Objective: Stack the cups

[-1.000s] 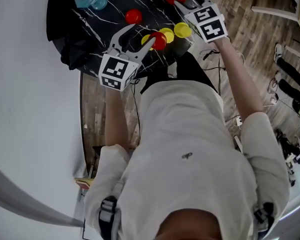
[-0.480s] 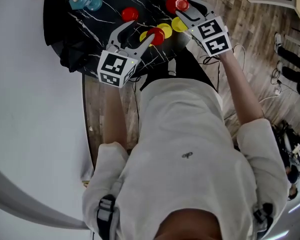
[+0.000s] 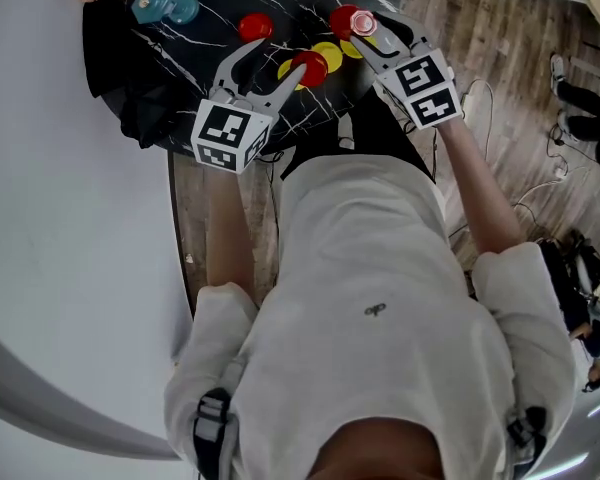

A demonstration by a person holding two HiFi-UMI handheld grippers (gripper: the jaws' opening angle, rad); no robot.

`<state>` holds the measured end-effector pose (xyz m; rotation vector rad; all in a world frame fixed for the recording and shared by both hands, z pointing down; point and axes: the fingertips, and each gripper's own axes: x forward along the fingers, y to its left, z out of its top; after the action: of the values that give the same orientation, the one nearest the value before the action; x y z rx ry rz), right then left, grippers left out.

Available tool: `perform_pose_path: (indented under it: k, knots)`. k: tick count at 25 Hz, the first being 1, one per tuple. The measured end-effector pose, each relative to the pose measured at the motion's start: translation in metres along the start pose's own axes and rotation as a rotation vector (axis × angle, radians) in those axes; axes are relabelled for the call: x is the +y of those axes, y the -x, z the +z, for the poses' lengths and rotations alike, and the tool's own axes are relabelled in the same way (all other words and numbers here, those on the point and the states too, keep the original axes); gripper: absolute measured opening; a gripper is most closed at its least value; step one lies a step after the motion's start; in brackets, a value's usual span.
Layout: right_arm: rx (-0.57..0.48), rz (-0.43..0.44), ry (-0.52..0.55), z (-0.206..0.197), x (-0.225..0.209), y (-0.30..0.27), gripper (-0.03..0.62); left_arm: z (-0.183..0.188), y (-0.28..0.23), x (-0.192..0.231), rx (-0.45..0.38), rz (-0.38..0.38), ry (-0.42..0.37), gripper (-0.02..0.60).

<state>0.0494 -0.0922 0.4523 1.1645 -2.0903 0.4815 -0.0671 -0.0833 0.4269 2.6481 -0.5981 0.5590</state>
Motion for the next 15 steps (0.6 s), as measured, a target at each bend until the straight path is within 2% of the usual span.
perform_pose_path:
  k: [7, 15]
  knots:
    - [0.007, -0.001, -0.006, -0.017, 0.012, 0.006, 0.216, -0.001, -0.005, 0.0, 0.003, -0.003, 0.002, 0.259]
    - [0.03, 0.007, 0.045, -0.031, 0.029, 0.004, 0.216, 0.001, -0.007, -0.001, -0.001, 0.01, 0.008, 0.259]
